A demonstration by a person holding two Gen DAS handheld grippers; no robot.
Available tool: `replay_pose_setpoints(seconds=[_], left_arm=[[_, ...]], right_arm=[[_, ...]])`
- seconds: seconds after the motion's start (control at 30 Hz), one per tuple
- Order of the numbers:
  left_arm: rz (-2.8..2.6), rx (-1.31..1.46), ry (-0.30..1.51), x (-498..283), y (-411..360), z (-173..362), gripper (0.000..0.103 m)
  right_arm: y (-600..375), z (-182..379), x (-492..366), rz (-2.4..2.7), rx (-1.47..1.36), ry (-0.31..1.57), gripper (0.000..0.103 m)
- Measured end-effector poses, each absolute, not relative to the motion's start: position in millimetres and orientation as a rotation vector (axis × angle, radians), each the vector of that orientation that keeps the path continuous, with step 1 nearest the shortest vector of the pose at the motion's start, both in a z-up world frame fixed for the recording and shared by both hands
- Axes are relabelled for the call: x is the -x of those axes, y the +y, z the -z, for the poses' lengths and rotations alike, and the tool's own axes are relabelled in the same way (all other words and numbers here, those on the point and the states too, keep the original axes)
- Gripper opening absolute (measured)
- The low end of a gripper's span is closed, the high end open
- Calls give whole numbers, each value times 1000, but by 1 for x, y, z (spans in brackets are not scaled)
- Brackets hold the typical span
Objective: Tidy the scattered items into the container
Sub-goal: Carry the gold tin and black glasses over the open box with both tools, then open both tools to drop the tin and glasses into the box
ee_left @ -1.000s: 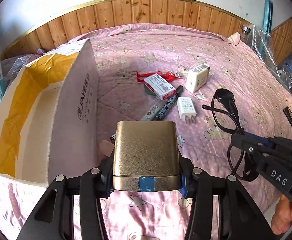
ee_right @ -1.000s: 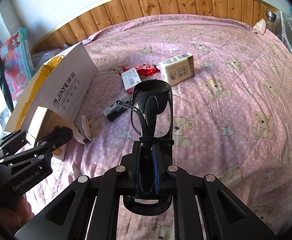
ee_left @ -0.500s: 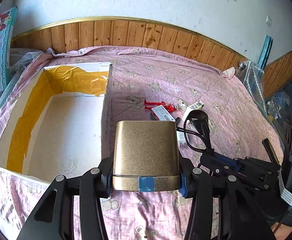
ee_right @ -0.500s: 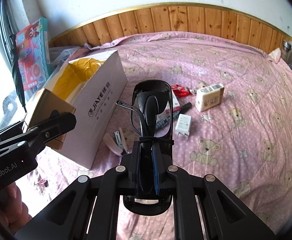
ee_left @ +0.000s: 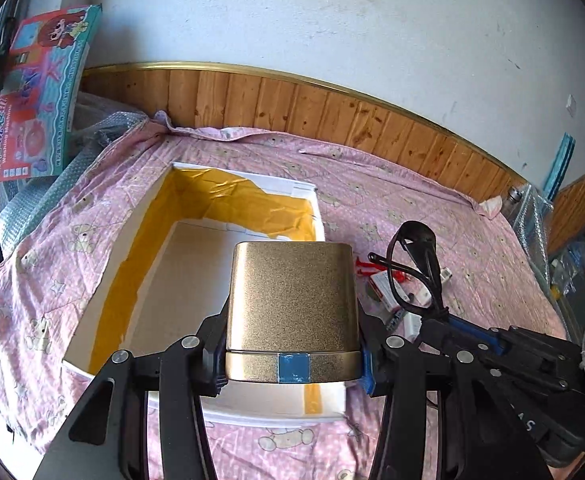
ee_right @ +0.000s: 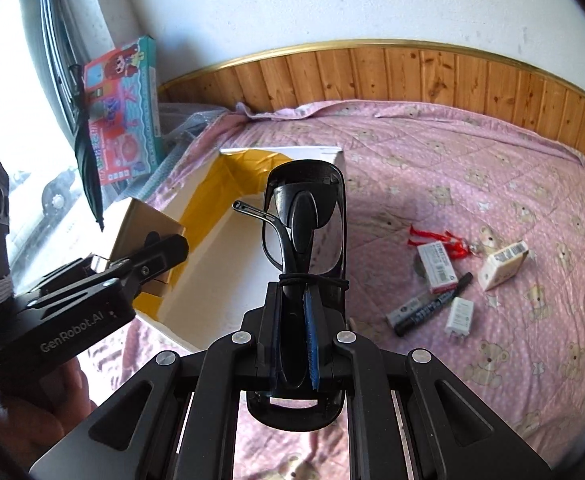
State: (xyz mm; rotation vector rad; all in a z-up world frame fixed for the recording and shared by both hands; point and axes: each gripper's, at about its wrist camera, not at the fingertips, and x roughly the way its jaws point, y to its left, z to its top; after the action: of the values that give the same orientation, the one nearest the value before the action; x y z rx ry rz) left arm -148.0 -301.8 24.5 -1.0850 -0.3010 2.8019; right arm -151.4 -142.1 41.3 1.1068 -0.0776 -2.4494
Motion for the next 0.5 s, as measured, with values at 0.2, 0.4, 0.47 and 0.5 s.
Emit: replay_pose_setpoints(seconds=[0.2, 0.4, 0.47, 0.5], left_arm=[[-2848, 1147, -325, 162, -343, -15, 49], [-2872, 1263, -269, 176, -362, 3, 49], [-2870, 1291, -247, 178, -364, 9, 49], [-2865, 1304, -244, 179, -366, 11, 49]], right_arm=[[-179, -43, 166, 2393, -1108, -85, 12], [-200, -28, 178, 2345, -1163, -85, 12], [-206, -24, 180, 2338, -1175, -80, 12], [-208, -21, 181, 2333, -1184, -76, 12]])
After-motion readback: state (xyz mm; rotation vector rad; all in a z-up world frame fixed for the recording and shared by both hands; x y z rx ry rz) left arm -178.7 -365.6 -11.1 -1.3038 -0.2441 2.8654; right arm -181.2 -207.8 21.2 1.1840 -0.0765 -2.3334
